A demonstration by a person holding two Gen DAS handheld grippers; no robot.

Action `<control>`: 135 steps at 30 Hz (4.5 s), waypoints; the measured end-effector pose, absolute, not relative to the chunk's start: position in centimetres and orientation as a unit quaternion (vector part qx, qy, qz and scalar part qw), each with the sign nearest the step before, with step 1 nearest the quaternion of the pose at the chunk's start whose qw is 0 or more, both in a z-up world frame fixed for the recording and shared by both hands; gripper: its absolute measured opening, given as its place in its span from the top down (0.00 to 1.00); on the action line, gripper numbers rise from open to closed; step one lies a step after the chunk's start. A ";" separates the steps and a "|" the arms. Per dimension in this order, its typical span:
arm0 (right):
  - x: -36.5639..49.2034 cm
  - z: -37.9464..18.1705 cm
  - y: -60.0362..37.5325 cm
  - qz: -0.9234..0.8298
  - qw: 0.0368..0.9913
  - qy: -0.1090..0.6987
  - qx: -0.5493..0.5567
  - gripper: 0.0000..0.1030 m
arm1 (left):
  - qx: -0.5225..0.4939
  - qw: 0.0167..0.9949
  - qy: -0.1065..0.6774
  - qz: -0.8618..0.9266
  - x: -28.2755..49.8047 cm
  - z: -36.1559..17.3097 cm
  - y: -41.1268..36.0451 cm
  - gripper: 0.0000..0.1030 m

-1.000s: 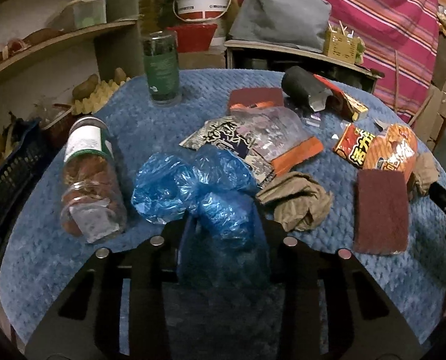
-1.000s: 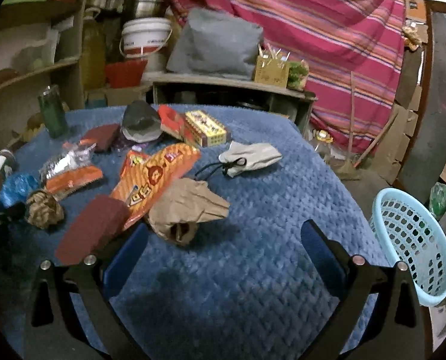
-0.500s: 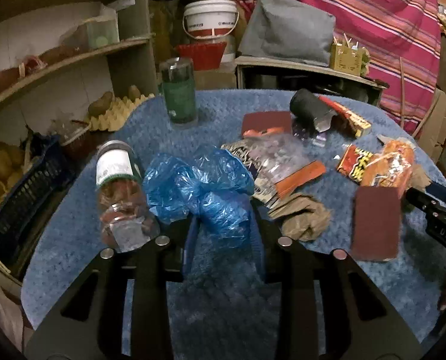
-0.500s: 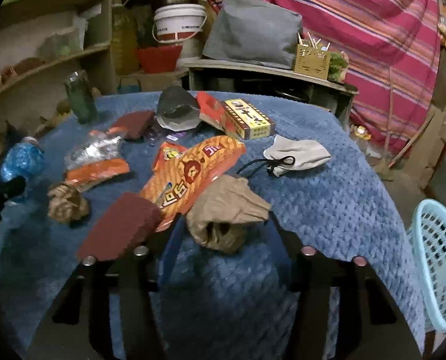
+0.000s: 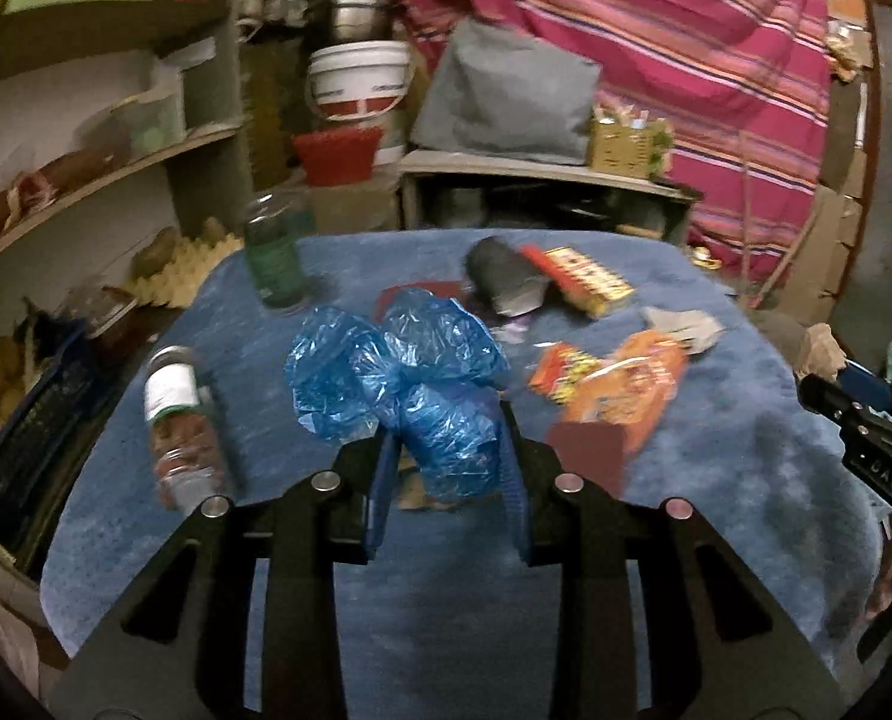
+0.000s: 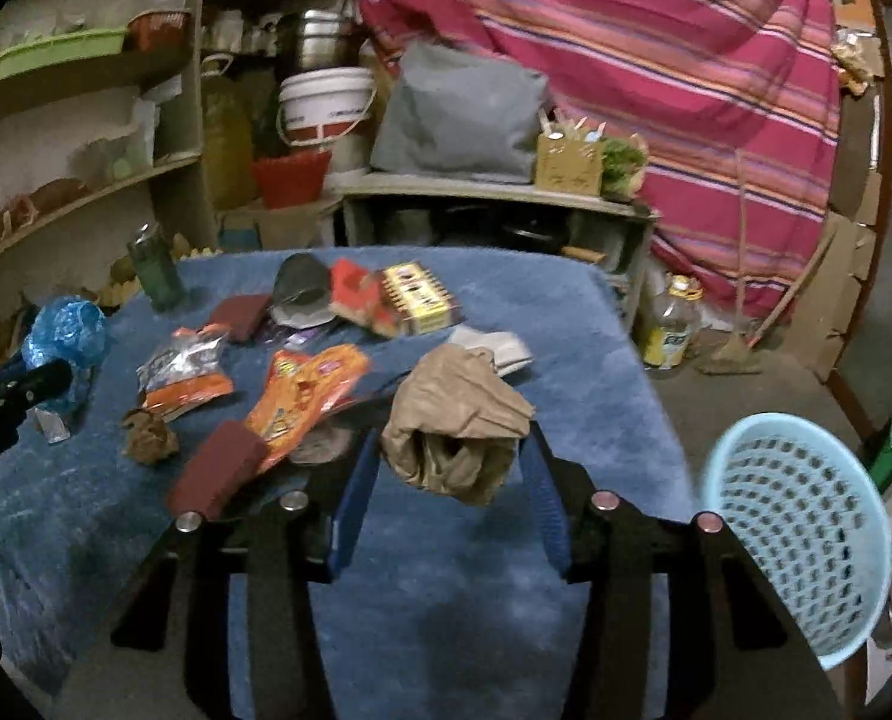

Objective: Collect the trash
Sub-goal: 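Carry both bags over the blue basket and open the left tool to drop the blue bag, then open the right tool over the basket to drop the brown paper bag, then grasp the crumpled brown paper bag with the left tool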

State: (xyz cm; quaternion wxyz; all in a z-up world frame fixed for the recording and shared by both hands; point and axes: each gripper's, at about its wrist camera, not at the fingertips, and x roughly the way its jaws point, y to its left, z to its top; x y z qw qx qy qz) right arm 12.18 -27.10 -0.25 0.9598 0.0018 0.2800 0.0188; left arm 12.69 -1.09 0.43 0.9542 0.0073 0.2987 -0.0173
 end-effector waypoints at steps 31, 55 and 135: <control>7.9 3.1 -39.8 -0.050 0.960 0.270 0.053 0.53 | 0.084 0.955 0.248 -0.141 9.2 5.4 -17.2 0.71; 8.8 -2.9 -52.5 -0.148 0.939 0.303 0.073 0.53 | 0.101 0.910 0.274 -0.295 15.7 -1.5 -34.3 0.68; 12.1 -5.0 -21.5 -0.072 0.959 0.272 0.020 0.08 | 0.017 0.943 0.334 -0.002 17.5 -7.1 1.7 0.05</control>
